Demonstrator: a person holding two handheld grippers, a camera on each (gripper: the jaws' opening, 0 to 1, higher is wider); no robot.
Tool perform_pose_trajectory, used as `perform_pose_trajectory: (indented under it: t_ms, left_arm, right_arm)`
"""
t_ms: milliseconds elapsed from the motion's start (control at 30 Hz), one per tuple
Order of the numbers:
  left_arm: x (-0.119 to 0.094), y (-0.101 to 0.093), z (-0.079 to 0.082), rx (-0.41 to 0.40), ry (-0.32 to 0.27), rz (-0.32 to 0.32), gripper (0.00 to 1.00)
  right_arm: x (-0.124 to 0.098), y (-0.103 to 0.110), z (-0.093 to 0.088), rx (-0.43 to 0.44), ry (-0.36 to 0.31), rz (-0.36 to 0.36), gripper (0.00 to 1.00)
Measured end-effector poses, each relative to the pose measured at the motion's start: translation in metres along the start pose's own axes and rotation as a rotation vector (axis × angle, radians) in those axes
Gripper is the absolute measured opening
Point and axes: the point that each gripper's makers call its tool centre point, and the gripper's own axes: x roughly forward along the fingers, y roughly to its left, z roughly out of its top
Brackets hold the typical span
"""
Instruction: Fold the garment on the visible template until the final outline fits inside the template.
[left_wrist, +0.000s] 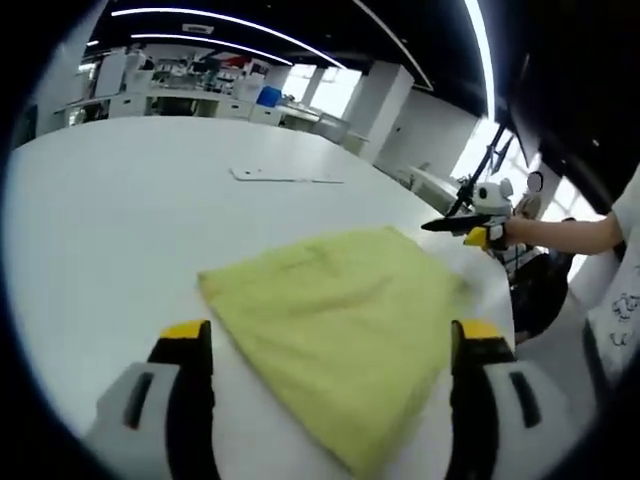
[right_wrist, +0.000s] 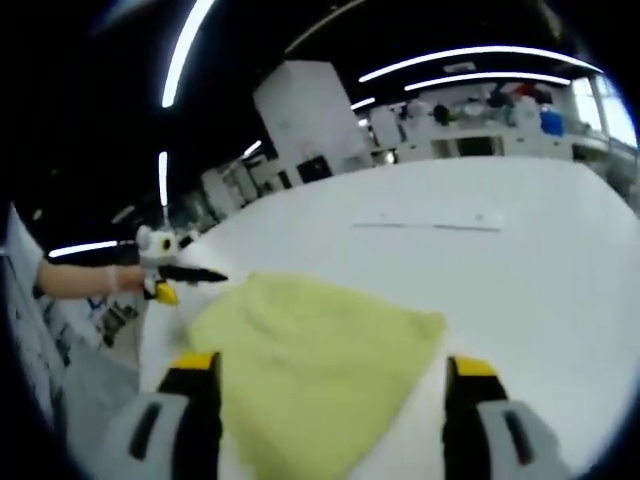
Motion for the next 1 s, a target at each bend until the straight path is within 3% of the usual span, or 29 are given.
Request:
perform_pose_trajectory:
  t_ms: [300, 600, 700, 1000]
  left_arm:
    - [-0.023, -0.002, -0.018, -0.01, 0.0, 0.016, 0.96]
    - [-0.044, -0.022, -0.035, -0.024, -0.01, 0.011, 0.9]
    - [-0.055, -0.025, -0.051, -0.044, 0.004, 0.011, 0.86]
    - [-0.067, -0.031, -0.064, -0.035, 0.012, 0.03, 0.82]
  right_arm:
    - [-0.027, 0.015, -0.017, -0.061, 0.036, 0.006, 0.93]
    - [-0.049, 0.033, -0.034, -0.104, 0.057, -0.013, 0.94]
    - [-0.06, 0.041, -0.047, -0.111, 0.071, -0.022, 0.93]
    - [-0.077, 0.044, -0.067, -0.103, 0.089, -0.029, 0.92]
